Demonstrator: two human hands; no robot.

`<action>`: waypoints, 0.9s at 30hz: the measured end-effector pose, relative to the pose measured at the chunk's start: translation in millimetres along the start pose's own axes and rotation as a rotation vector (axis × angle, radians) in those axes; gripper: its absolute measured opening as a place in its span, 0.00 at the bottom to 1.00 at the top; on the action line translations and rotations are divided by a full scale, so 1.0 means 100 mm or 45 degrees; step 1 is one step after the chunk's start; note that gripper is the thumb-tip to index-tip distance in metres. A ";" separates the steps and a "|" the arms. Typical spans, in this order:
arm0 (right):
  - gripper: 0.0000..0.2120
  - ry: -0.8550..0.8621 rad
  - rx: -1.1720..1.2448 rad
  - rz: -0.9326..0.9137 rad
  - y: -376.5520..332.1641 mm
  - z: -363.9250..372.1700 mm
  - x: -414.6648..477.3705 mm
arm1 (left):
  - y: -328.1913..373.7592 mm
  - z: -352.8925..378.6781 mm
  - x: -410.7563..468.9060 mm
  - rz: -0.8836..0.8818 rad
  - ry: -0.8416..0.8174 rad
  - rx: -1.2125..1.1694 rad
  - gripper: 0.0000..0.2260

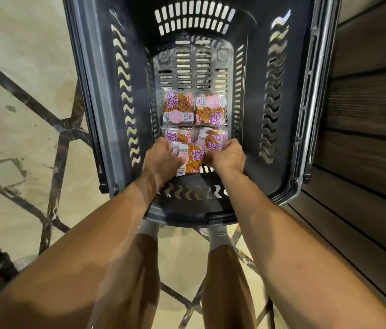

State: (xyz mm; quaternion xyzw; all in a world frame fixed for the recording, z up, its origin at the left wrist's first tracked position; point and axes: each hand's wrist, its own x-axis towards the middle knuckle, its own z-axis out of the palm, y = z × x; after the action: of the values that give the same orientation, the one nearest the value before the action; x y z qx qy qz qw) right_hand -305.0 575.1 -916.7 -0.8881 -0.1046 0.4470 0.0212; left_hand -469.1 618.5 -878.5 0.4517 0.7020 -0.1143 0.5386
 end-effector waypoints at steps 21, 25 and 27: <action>0.47 -0.159 0.793 -0.440 -1.06 -2.74 -3.05 | 1.49 -2.61 -3.04 0.105 -0.055 -0.915 0.09; 0.38 -0.167 0.867 -0.571 -1.32 -3.39 -3.89 | 1.87 -3.16 -4.07 0.161 -0.044 -1.059 0.06; 0.30 -0.200 0.915 -0.624 -1.41 -3.76 -4.34 | 2.09 -3.38 -4.55 0.228 -0.014 -1.044 0.04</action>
State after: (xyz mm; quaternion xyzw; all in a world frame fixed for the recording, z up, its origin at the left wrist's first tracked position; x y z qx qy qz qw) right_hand -279.5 645.5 -330.1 -0.7365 -0.1514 0.5030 0.4262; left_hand -526.1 722.7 -286.1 0.2587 0.6445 0.2194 0.6852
